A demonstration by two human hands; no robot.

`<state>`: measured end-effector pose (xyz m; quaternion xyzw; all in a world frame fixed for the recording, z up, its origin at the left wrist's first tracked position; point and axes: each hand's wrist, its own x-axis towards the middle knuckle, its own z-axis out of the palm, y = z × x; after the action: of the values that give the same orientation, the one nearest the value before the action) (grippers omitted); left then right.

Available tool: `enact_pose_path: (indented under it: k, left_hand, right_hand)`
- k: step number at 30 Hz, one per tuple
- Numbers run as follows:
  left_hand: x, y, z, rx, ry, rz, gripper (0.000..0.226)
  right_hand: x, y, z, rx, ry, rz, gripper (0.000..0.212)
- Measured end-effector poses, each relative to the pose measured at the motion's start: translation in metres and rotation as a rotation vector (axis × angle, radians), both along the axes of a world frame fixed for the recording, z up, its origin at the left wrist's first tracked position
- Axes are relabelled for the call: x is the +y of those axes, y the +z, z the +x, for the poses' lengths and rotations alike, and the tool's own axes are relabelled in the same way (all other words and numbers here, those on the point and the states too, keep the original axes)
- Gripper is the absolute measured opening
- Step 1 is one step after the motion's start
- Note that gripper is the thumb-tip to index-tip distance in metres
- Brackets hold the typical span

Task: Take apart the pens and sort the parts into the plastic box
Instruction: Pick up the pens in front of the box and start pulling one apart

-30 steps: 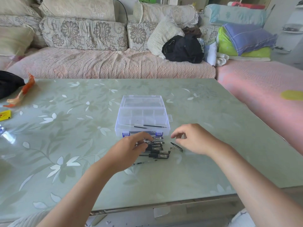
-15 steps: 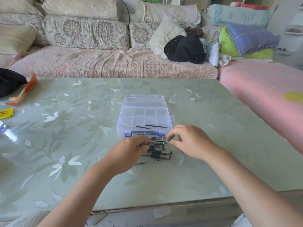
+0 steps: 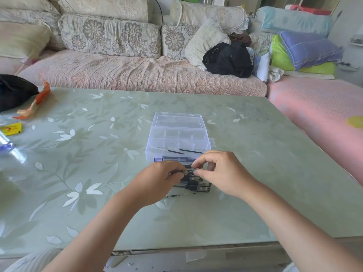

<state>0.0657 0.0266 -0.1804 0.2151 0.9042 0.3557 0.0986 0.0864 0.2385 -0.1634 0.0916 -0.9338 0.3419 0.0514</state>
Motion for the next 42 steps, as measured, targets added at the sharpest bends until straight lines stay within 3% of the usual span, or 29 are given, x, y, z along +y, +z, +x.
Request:
enact_pose_path:
  k: [16,27,42]
  left_hand:
    - [-0.005,0.001,-0.001,-0.019,-0.027,0.021,0.015]
    - [-0.007,0.006,0.002,0.053,-0.050,-0.064,0.014]
    - [-0.010,0.002,-0.001,0.022,-0.038,0.015,0.006]
  right_hand:
    - [-0.014,-0.006,0.005,-0.005,0.071,-0.061,0.009]
    - [-0.013,-0.003,0.007,-0.049,0.083,0.021,0.007]
    - [-0.014,0.000,0.008,0.000,0.120,0.183,0.013]
